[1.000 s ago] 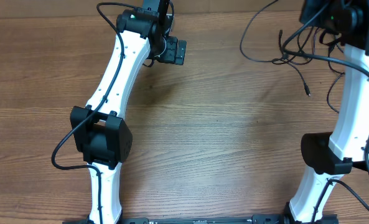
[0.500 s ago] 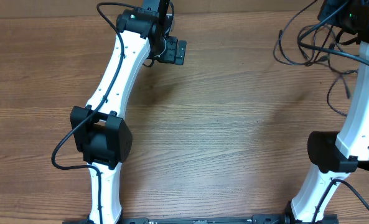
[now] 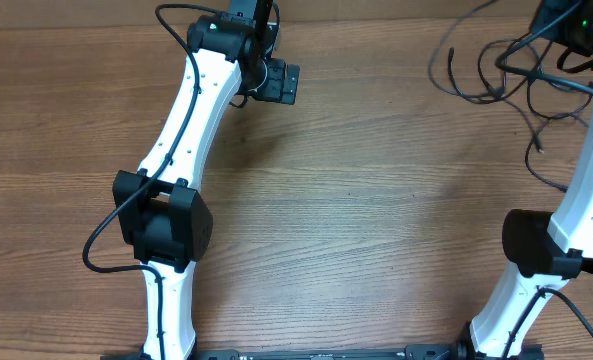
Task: Untangle cables
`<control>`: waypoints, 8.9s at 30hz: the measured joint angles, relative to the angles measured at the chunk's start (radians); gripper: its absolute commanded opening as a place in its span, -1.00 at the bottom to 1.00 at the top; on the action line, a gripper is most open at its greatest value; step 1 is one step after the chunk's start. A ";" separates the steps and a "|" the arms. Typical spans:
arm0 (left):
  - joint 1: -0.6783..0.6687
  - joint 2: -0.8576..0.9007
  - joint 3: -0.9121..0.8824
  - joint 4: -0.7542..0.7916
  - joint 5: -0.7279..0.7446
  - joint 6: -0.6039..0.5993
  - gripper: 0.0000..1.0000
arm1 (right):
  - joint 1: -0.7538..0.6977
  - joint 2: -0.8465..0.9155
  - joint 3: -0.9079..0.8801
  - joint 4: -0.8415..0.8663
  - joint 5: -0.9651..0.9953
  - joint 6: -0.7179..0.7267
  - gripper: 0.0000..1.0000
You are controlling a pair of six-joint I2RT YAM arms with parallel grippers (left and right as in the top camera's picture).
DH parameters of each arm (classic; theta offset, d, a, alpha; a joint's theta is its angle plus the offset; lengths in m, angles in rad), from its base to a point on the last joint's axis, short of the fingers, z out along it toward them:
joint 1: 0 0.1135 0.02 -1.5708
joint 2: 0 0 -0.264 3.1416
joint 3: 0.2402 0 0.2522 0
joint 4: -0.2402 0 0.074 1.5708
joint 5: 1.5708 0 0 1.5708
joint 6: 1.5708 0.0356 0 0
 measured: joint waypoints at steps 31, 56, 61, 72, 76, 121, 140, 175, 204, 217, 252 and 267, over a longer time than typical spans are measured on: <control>0.000 0.000 0.000 0.000 0.000 0.000 0.99 | -0.026 -0.509 -1.076 0.493 0.015 -0.039 -0.92; 0.000 0.000 0.000 0.000 0.000 0.000 0.99 | -0.443 -0.739 -1.383 0.500 -0.130 -0.011 -0.92; 0.000 0.000 0.000 0.000 0.000 0.000 0.99 | -0.533 -0.720 -1.432 0.538 -0.130 -0.024 -0.92; 0.000 0.000 0.000 0.000 0.000 0.000 0.99 | -0.638 -0.649 -1.481 0.642 -0.148 -0.027 -0.92; 0.000 0.000 0.000 0.000 0.000 0.000 1.00 | -0.670 -0.597 -1.481 0.677 -0.154 -0.027 -0.92; 0.000 0.000 0.000 0.000 0.000 0.000 0.98 | -0.887 -0.282 -1.484 1.009 -0.223 -0.056 1.00; 0.000 0.000 0.000 0.000 0.000 0.000 1.00 | -0.750 -0.442 -1.484 0.971 -0.523 -0.135 1.00; 0.000 0.000 0.000 0.000 0.000 0.000 1.00 | 0.072 -0.519 -1.485 0.897 -0.473 -0.134 1.00; 0.000 0.000 0.000 0.000 0.000 0.000 0.99 | 0.072 -0.519 -1.485 0.898 -0.470 -0.134 0.99; 0.000 0.000 0.000 0.000 0.000 0.000 0.99 | 0.072 -0.519 -1.485 0.896 -0.471 -0.134 1.00; -0.016 -0.273 -0.003 0.164 -0.012 0.000 1.00 | 0.072 -0.519 -1.485 0.897 -0.470 -0.134 1.00; -0.081 -0.761 -0.590 0.828 -0.020 0.125 0.99 | 0.072 -0.519 -1.485 0.896 -0.470 -0.134 1.00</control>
